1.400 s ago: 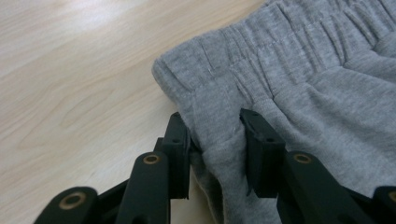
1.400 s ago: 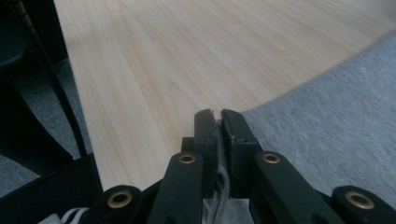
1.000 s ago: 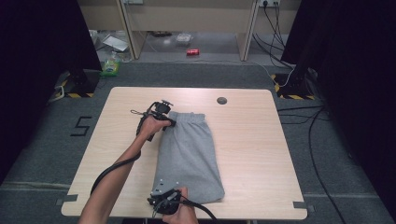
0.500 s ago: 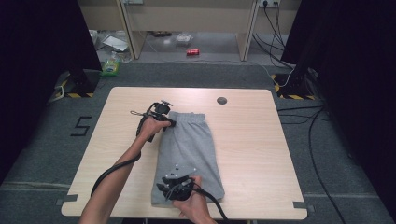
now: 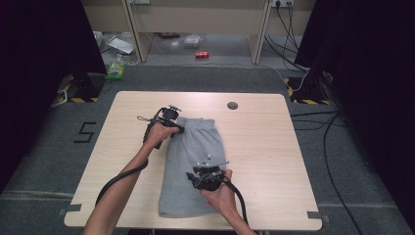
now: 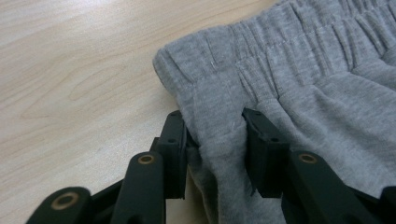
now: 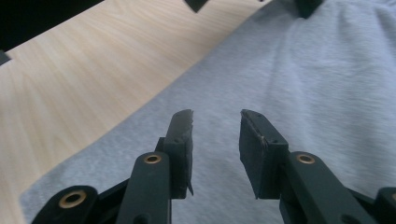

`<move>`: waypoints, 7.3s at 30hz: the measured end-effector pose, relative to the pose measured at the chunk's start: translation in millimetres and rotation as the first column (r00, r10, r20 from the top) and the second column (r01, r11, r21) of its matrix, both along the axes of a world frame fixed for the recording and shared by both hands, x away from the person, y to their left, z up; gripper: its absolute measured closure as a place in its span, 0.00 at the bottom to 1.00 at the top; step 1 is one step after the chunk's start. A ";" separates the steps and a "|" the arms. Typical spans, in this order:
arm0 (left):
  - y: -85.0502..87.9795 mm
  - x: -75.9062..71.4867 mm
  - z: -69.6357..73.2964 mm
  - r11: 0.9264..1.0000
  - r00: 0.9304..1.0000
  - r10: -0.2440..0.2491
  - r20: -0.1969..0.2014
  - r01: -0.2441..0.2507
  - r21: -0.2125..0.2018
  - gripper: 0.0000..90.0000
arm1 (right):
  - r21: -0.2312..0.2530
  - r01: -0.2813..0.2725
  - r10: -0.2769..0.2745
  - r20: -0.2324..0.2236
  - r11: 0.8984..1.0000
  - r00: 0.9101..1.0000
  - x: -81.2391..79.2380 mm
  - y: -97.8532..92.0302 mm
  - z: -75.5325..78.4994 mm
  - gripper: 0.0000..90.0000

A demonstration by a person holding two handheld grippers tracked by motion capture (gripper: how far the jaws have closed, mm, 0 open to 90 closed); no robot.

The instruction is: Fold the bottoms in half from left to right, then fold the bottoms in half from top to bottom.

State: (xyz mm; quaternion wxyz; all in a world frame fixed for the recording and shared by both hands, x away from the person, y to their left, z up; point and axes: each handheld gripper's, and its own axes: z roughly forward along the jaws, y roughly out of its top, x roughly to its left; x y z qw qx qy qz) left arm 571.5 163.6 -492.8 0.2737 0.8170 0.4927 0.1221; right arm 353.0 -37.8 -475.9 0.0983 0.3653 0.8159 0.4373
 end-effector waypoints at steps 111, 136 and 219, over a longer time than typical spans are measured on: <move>1.0 -0.9 -0.6 1.000 1.000 0.000 0.002 0.000 -0.014 0.70 | -0.051 0.253 -0.258 -0.170 0.966 0.951 209.1 -27.4 -30.1 0.68; 12.2 3.6 74.6 0.980 0.984 -0.032 0.174 0.065 -0.188 0.79 | 0.172 0.214 -0.202 -0.088 0.962 0.975 217.2 -51.7 30.0 0.88; 74.2 -194.6 -23.3 0.980 0.969 -0.147 0.196 0.169 -0.101 0.38 | -0.046 -0.221 0.214 -0.119 0.974 0.970 130.3 70.7 22.0 0.44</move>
